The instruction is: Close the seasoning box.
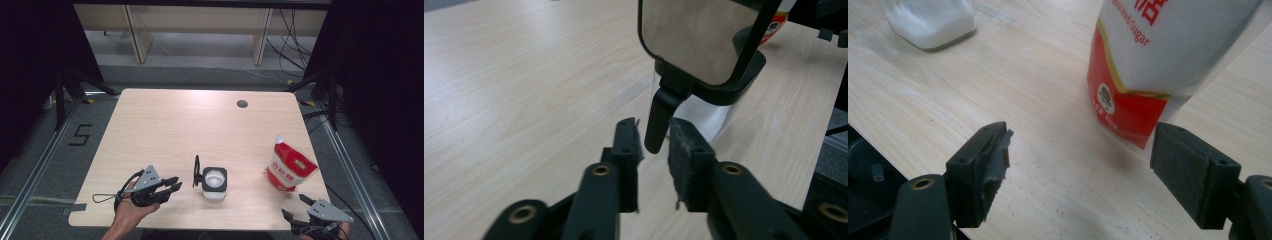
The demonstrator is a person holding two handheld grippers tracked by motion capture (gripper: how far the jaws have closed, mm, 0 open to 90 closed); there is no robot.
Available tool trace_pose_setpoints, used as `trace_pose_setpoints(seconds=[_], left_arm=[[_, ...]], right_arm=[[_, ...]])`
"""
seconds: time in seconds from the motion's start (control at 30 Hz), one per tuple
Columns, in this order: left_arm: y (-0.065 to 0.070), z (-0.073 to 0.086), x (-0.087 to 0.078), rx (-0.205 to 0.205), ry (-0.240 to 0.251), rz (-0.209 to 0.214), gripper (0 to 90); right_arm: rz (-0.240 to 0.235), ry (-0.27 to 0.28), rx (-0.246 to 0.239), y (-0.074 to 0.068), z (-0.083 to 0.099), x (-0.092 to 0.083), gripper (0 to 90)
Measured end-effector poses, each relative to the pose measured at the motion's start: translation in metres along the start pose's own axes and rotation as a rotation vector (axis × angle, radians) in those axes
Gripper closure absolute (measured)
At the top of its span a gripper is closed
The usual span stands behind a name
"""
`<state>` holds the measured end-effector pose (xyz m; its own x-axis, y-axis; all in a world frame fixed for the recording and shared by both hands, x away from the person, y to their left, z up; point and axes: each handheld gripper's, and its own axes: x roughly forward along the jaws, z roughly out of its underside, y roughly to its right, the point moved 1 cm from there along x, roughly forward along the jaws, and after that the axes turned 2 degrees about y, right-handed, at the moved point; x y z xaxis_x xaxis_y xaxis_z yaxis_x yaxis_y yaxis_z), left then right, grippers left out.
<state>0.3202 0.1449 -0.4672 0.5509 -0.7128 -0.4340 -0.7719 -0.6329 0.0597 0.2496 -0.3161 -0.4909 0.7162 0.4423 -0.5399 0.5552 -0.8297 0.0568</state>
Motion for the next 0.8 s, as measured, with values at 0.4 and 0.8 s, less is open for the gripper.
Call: trace_pose_setpoints(seconds=[0.4,0.8], left_arm=[[0.011,-0.030,0.009,0.054,0.019,0.015,89.1],[0.014,-0.051,0.015,0.076,0.055,0.025,89.1]], right_arm=[[0.017,0.005,-0.020,0.000,0.000,0.000,24.7],[0.006,0.015,-0.013,0.000,0.000,0.000,25.0]])
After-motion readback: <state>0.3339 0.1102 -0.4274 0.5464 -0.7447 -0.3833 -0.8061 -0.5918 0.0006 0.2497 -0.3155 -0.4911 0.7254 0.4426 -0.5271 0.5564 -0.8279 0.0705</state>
